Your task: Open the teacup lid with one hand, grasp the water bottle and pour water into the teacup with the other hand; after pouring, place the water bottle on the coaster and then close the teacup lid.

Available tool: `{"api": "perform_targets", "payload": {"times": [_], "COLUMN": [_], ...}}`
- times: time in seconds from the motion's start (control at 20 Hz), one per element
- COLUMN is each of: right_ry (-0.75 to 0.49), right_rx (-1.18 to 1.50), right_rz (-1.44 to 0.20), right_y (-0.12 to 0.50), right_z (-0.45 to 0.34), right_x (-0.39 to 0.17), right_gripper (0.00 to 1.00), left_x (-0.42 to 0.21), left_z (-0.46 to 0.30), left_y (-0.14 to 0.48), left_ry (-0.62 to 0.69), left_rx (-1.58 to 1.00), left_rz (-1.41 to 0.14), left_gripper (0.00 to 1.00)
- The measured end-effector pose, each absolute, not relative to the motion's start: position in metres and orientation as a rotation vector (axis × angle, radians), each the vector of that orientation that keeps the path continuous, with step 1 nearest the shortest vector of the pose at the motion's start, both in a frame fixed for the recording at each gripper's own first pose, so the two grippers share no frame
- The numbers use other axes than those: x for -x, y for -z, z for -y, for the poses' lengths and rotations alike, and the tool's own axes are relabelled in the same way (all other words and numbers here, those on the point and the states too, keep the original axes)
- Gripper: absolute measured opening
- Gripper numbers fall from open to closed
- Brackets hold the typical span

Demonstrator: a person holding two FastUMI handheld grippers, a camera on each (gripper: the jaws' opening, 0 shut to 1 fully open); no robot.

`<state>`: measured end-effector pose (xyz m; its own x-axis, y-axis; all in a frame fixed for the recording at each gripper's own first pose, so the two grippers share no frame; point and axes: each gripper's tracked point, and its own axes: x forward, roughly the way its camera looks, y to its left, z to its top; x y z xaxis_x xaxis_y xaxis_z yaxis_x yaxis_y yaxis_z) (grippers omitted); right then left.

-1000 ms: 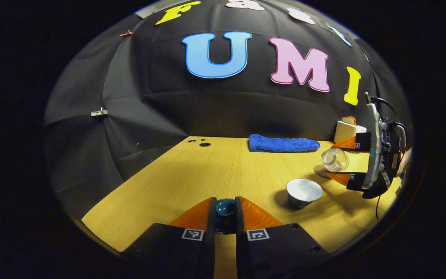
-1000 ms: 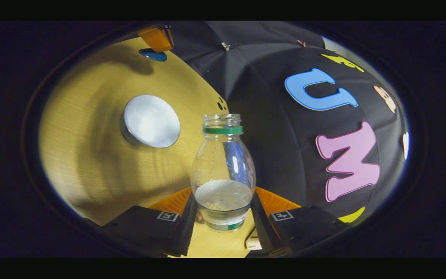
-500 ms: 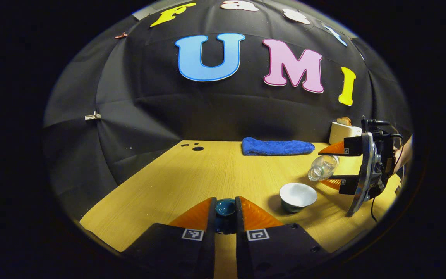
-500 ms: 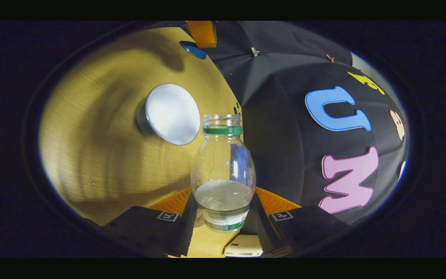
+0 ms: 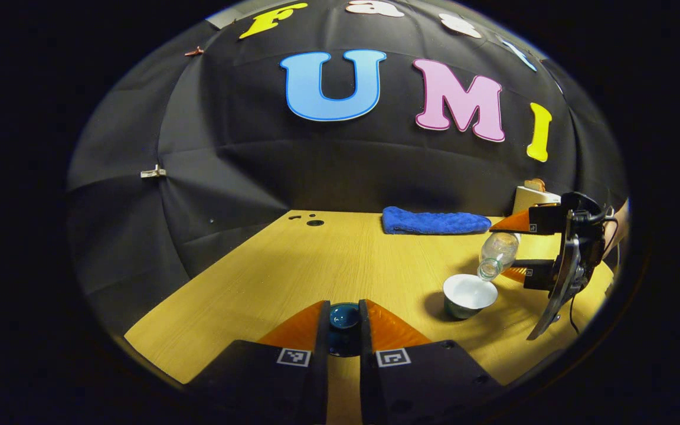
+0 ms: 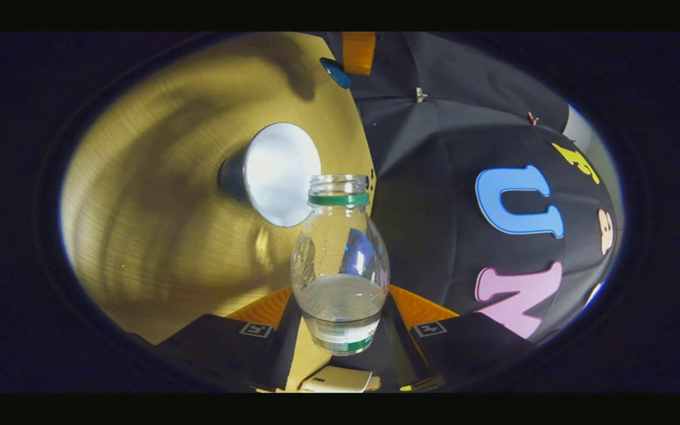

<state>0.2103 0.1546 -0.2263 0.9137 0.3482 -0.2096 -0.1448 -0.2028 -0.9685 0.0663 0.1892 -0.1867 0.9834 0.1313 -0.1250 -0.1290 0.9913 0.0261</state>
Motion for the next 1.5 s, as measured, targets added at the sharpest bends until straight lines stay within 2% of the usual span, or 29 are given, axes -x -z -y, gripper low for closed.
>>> {"api": "perform_targets", "payload": {"times": [0.1,0.15,0.3,0.35,0.4,0.45,0.5,0.8,0.85,0.95,1.0,1.05,1.1,1.15,1.2,1.25,1.35,1.5], "right_ry": [-0.467,-0.471,-0.468,-0.470,-0.470,-0.473,-0.471,-0.470,-0.471,-0.486,-0.482,-0.487,-0.489,-0.490,-0.489,-0.491,-0.480,-0.493], "right_rx": [1.740,1.755,1.768,1.777,1.794,1.809,1.823,1.865,1.872,1.894,1.908,1.908,1.909,1.917,1.930,1.939,1.933,1.940], "right_rz": [0.160,0.160,0.149,0.151,0.161,0.163,0.165,0.156,0.154,0.157,0.150,0.143,0.137,0.130,0.130,0.128,0.113,0.124], "right_y": [0.231,0.232,0.234,0.234,0.233,0.233,0.231,0.227,0.226,0.226,0.224,0.223,0.223,0.225,0.224,0.224,0.224,0.226], "right_z": [-0.156,-0.158,-0.155,-0.155,-0.156,-0.156,-0.155,-0.155,-0.155,-0.157,-0.156,-0.156,-0.156,-0.155,-0.155,-0.155,-0.154,-0.156], "right_x": [-0.214,-0.215,-0.217,-0.219,-0.218,-0.221,-0.223,-0.226,-0.226,-0.225,-0.225,-0.226,-0.226,-0.226,-0.227,-0.228,-0.228,-0.225], "right_gripper": [0.67,0.71,0.70,0.71,0.71,0.67,0.71,0.70,0.71,0.70,0.70,0.70,0.71,0.71,0.74,0.70,0.70,0.70], "left_x": [-0.066,-0.065,-0.063,-0.063,-0.063,-0.062,-0.061,-0.065,-0.066,-0.066,-0.064,-0.065,-0.063,-0.062,-0.061,-0.059,-0.057,-0.057], "left_z": [-0.188,-0.188,-0.186,-0.186,-0.187,-0.189,-0.189,-0.194,-0.195,-0.196,-0.197,-0.198,-0.200,-0.202,-0.204,-0.206,-0.210,-0.215], "left_y": [0.187,0.187,0.191,0.194,0.195,0.195,0.195,0.191,0.192,0.193,0.193,0.193,0.194,0.196,0.197,0.198,0.200,0.201], "left_ry": [-0.130,-0.126,-0.108,-0.106,-0.106,-0.107,-0.109,-0.117,-0.118,-0.121,-0.121,-0.124,-0.127,-0.130,-0.132,-0.135,-0.143,-0.153], "left_rx": [-0.030,-0.046,-0.066,-0.067,-0.067,-0.063,-0.057,-0.035,-0.034,-0.030,-0.027,-0.024,-0.022,-0.021,-0.020,-0.019,-0.017,-0.010], "left_rz": [-0.124,-0.123,-0.129,-0.134,-0.136,-0.137,-0.139,-0.121,-0.118,-0.116,-0.116,-0.116,-0.119,-0.121,-0.123,-0.125,-0.126,-0.131], "left_gripper": [0.26,0.26,0.22,0.27,0.23,0.27,0.27,0.27,0.23,0.27,0.23,0.27,0.23,0.27,0.27,0.27,0.23,0.27]}}
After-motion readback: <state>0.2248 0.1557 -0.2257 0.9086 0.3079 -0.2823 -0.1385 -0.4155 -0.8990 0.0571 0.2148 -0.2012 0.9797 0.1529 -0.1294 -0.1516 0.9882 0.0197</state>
